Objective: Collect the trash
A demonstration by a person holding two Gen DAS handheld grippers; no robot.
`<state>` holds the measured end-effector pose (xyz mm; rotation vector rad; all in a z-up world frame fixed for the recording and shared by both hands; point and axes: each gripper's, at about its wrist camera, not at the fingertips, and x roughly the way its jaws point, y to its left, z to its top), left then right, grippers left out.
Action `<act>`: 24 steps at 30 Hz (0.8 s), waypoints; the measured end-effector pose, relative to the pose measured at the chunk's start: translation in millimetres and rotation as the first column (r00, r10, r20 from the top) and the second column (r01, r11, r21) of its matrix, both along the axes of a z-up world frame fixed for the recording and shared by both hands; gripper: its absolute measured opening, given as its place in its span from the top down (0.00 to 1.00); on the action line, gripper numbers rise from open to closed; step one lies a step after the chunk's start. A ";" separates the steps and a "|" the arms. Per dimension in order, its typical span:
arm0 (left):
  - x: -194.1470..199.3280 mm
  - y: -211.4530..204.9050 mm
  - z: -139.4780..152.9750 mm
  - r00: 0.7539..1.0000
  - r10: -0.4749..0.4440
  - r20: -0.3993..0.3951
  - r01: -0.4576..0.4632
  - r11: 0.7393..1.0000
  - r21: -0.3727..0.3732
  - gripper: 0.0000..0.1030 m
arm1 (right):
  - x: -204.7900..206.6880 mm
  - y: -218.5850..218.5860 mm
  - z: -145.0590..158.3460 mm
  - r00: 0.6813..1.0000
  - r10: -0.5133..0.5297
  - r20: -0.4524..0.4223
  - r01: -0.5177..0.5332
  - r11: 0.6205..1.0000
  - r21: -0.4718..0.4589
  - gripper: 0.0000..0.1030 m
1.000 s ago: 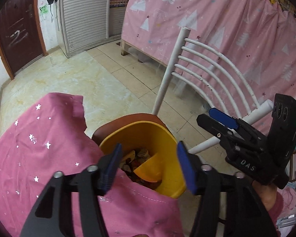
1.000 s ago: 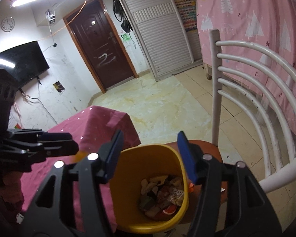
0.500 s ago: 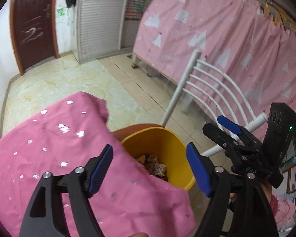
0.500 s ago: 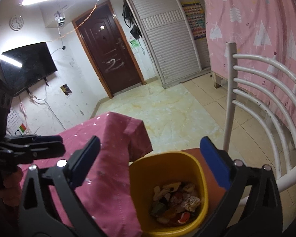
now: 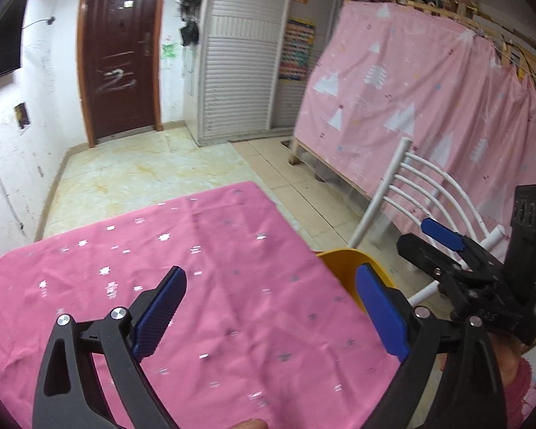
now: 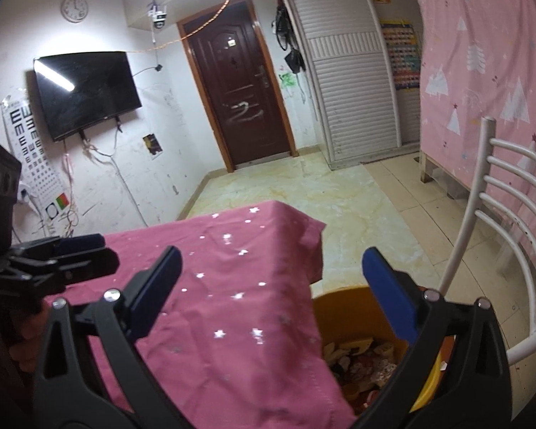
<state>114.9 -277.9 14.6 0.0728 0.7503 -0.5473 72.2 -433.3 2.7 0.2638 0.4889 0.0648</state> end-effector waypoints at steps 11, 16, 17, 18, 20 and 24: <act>-4.7 92.5 -5.8 0.972 0.219 0.083 -0.220 0.976 0.002 0.10 | 11.5 88.5 2.3 0.988 0.153 0.024 -0.151 0.987 -0.049 0.06; -9.8 130.2 -11.2 0.948 0.297 0.112 -0.300 0.954 0.012 0.10 | 13.7 121.6 -1.3 0.977 0.210 0.023 -0.208 0.976 -0.061 0.06; -11.3 138.6 -12.6 0.943 0.313 0.115 -0.316 0.949 0.012 0.10 | 12.9 125.6 -2.2 0.976 0.218 0.024 -0.216 0.975 -0.060 0.06; -12.9 143.8 -12.6 0.939 0.322 0.119 -0.326 0.945 0.012 0.10 | 12.5 129.8 -3.2 0.974 0.225 0.024 -0.223 0.973 -0.058 0.06; -16.1 154.6 -13.5 0.931 0.341 0.128 -0.345 0.938 0.015 0.10 | 10.3 137.2 -5.5 0.971 0.238 0.024 -0.236 0.970 -0.052 0.06; -25.1 176.5 -13.5 0.918 0.372 0.136 -0.377 0.926 0.013 0.10 | 7.3 147.0 -7.2 0.967 0.254 0.021 -0.253 0.966 -0.046 0.06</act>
